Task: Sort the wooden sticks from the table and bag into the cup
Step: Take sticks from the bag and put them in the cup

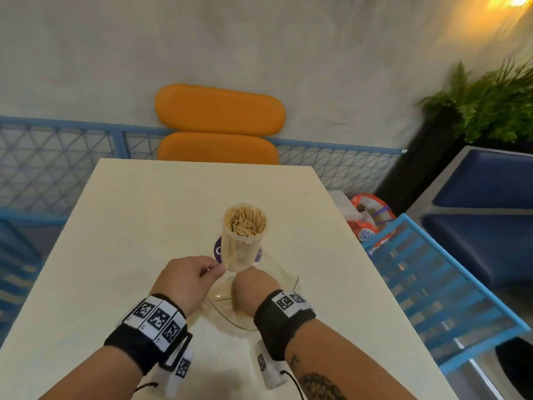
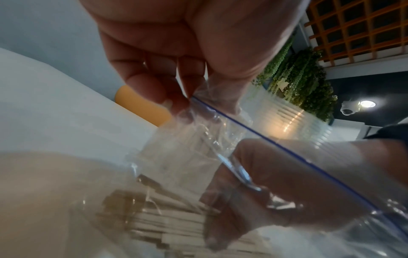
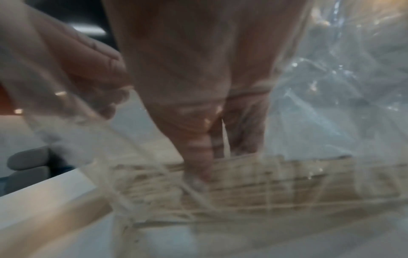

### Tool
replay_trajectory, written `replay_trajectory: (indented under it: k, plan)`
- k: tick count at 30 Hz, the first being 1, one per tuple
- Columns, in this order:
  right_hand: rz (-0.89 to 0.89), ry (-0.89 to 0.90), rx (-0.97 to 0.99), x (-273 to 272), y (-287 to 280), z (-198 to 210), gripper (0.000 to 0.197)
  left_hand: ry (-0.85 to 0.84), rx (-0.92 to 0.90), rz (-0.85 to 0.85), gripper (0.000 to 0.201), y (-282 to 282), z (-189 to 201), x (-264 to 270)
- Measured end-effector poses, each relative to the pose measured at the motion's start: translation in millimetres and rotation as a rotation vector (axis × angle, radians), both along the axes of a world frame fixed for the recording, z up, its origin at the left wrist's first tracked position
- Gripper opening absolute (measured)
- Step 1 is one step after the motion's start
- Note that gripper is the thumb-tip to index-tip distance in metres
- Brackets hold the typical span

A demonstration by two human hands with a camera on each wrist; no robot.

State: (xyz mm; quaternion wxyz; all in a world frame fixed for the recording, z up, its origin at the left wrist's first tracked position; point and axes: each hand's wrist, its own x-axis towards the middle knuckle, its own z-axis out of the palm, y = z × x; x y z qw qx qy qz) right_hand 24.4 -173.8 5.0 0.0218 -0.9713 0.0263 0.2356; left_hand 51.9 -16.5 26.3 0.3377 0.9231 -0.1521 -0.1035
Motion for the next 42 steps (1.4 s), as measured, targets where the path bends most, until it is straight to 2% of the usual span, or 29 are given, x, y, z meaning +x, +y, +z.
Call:
replay_trajectory:
  k: [4, 8, 14, 17, 22, 26, 29, 30, 34, 36, 39, 42]
  plan:
    - [0.028, -0.062, -0.052, -1, -6, 0, 0.017, 0.001, -0.051, 0.050, 0.023, 2, -3, 2]
    - [0.044, -0.062, -0.084, -11, -10, 2, 0.010, 0.004, -0.059, 0.049, 0.022, -1, -3, 6]
    - [0.026, 0.003, -0.065, -18, -5, -2, 0.018, 0.020, -0.089, 0.028, 0.016, -6, -2, 3]
    - [0.013, -0.035, -0.074, -23, -3, 0, 0.019, 0.019, -0.097, 0.031, 0.017, -3, -1, 2]
    - [-0.033, -0.153, -0.091, -31, -16, 22, 0.020, 0.018, -0.091, 0.032, 0.018, 4, 3, 5]
    - [-0.089, -0.190, -0.014, -37, -23, 45, 0.022, 0.032, -0.089, 0.039, 0.021, 7, 5, 9]
    - [-0.125, -0.225, 0.170, -44, -34, 61, 0.020, 0.049, -0.093, 0.051, 0.023, 8, 4, 12]
    - [-0.166, -0.257, 0.314, -47, -38, 67, 0.018, 0.050, -0.093, 0.052, 0.023, 8, 4, 13]
    - [-0.428, -0.330, 1.114, -48, -43, 86, 0.020, 0.065, -0.101, 0.043, 0.021, 5, 5, 15]
    - [-0.491, -0.412, 1.359, -37, -44, 94, 0.019, 0.056, -0.091, 0.033, 0.022, 4, 5, 16]
    - [-0.539, -0.573, 1.620, -10, -47, 106, 0.018, 0.058, -0.100, 0.045, 0.022, 2, 4, 17]
    - [-0.623, -0.732, 1.665, 22, -49, 114, 0.018, 0.057, -0.095, 0.062, 0.021, 2, 3, 16]
